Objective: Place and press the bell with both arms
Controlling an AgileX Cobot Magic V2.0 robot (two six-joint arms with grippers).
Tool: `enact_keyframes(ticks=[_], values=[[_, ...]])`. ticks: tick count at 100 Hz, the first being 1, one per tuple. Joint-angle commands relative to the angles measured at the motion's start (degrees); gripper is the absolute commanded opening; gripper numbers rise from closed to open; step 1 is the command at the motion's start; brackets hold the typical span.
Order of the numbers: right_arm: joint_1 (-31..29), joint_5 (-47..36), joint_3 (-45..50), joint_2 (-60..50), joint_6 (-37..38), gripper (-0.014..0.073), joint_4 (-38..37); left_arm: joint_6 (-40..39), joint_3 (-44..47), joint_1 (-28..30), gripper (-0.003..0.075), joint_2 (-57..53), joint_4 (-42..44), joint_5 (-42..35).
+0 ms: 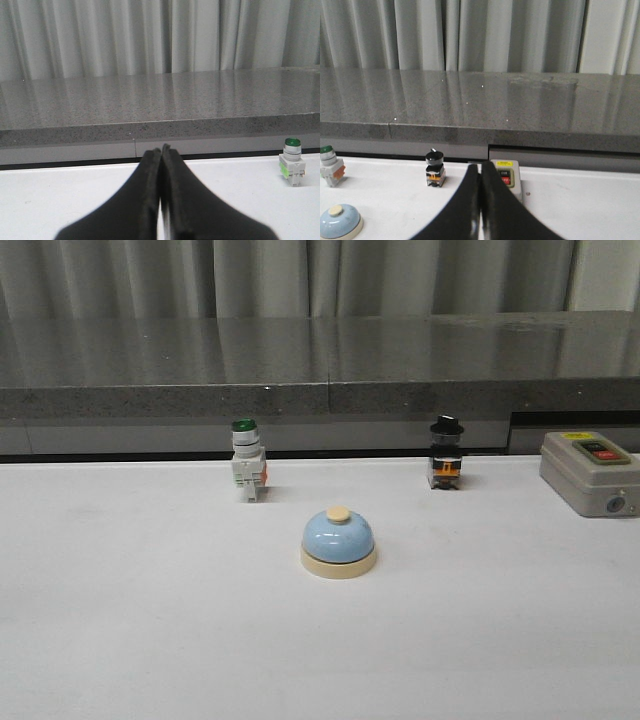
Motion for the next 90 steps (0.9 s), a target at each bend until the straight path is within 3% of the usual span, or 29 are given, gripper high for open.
enact_keyframes(ticks=[1, 20, 34, 68, 90], values=[[-0.32, 3.54, -7.60, 5.87, -0.23, -0.0060, -0.24, -0.42, 2.45, 0.12, -0.0020, -1.79, 0.02, -4.86], [-0.32, 21.11, -22.05, 21.53, -0.23, -0.0060, 0.29, -0.42, 2.45, 0.12, -0.0020, -1.79, 0.02, -4.86], [-0.32, 28.69, -30.90, 32.93, -0.23, -0.0060, 0.69, -0.42, 2.45, 0.12, -0.0019, -1.79, 0.02, -4.86], [0.40, 26.77, -38.42, 51.19, -0.36, -0.0060, 7.25, -0.42, 2.45, 0.12, -0.0020, -1.79, 0.02, -4.86], [6.92, 26.86, -44.28, 64.03, -1.62, -0.0060, 7.50, -0.42, 2.45, 0.12, -0.0020, -1.79, 0.02, -4.86]])
